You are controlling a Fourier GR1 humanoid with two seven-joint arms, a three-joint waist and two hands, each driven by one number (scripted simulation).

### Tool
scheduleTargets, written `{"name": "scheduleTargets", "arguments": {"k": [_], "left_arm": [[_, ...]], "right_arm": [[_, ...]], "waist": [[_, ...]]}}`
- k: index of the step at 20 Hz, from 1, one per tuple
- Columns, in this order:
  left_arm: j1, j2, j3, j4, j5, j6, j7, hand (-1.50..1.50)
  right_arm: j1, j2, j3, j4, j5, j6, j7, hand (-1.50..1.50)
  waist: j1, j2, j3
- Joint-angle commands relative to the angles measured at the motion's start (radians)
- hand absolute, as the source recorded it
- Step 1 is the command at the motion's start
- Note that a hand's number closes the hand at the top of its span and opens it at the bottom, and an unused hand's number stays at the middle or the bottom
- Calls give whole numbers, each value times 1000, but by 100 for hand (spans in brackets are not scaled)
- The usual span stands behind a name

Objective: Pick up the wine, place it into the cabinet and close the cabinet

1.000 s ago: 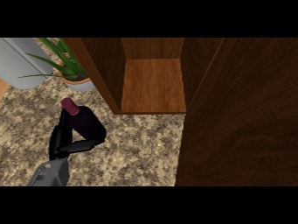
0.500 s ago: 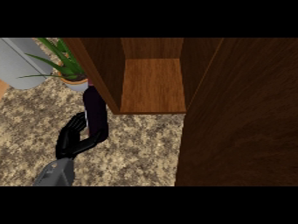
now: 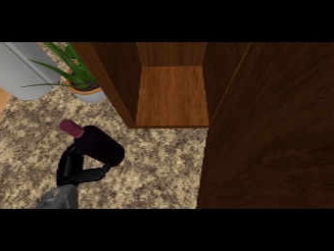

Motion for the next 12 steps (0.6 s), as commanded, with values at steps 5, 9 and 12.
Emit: {"name": "scheduleTargets", "arguments": {"k": [5,9,12], "left_arm": [[65,30,31,29,50,-161,-123,150],[170,-19,-40,-177,45,-174,-73,150],[228,-6,-60,-315,65,-185,-2,150]], "right_arm": [[38,6,18,-147,-51,-30,66,-150],[59,-1,18,-147,-38,-17,59,-150],[124,17,29,-191,-41,-14,57,-150]], "waist": [[0,2,-3],[13,-5,-1],[12,-7,0]]}}
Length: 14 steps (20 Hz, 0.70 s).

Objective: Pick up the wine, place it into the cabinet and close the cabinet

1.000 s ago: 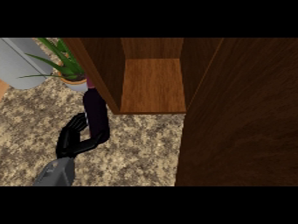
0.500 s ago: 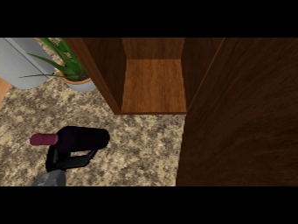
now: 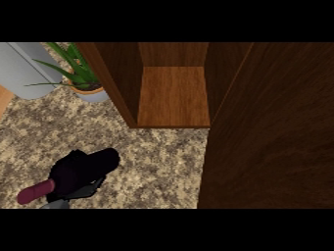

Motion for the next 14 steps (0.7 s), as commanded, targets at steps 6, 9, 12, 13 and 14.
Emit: {"name": "scheduleTargets", "arguments": {"k": [6,9,12,13,14], "left_arm": [[204,-97,-120,-504,33,54,259,150],[295,-128,-196,-692,61,96,338,150],[376,-125,-222,-874,50,104,461,150],[382,-129,-300,-923,94,181,469,150],[345,-125,-241,-935,62,148,519,150]], "right_arm": [[19,26,58,-129,0,-45,68,-150],[-11,8,26,-108,-32,-48,70,-150],[61,29,44,-96,-1,2,-6,-150],[6,18,15,-85,1,-32,11,-150],[8,8,18,-101,-8,-40,47,-150]], "waist": [[7,0,0],[9,0,-1],[4,1,0],[6,1,-1],[3,3,-1]]}}
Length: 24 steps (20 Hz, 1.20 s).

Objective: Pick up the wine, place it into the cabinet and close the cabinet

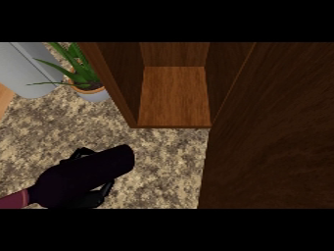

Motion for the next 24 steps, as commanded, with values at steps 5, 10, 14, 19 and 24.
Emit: {"name": "scheduleTargets", "arguments": {"k": [5,10,14,19,24], "left_arm": [[46,-16,-129,-221,-12,165,109,150],[12,-16,-282,-345,-33,318,234,150],[-96,-16,-335,-361,-36,429,342,150],[-190,-16,-383,-305,-36,530,357,150],[-343,-16,-445,-240,-41,671,420,150]], "right_arm": [[-21,27,38,-110,24,-71,81,-150],[-8,-10,-37,-72,-20,-25,34,-150],[-9,-13,-38,-84,-7,-28,38,-150],[-9,3,-49,-68,-11,-27,20,-150],[81,-32,-159,-39,-107,77,-55,-150]], "waist": [[-5,4,-1],[-7,4,-1],[-11,4,-1],[-10,4,-1],[-20,4,-1]]}}
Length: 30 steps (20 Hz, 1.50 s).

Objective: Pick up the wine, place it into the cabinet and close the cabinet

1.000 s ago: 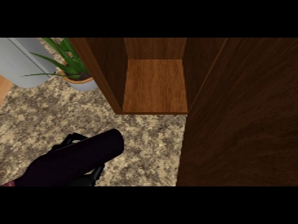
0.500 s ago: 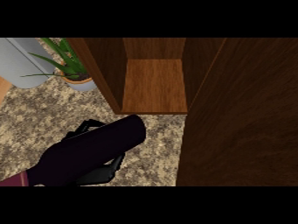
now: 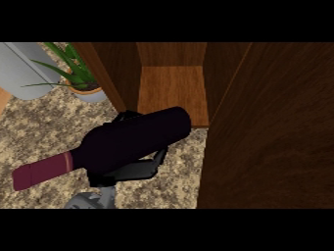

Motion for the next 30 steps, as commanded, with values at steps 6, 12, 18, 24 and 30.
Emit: {"name": "scheduleTargets", "arguments": {"k": [6,12,18,24,30], "left_arm": [[-234,0,-53,241,-8,176,-40,150],[-248,0,-88,382,38,223,-143,150],[-338,0,-55,563,110,213,-231,150],[-453,0,23,721,177,120,-301,150],[-583,0,-16,913,384,120,-451,150]], "right_arm": [[-5,9,5,-90,-50,-23,64,-150],[-94,-50,-108,44,-104,19,26,-150],[-92,-47,-119,-24,-157,-18,90,-150],[-69,-51,-138,22,-155,40,46,-150],[-60,-32,-127,20,-161,51,34,-150]], "waist": [[-4,1,0],[1,2,0],[-3,2,0],[-1,2,0],[-22,6,-1]]}}
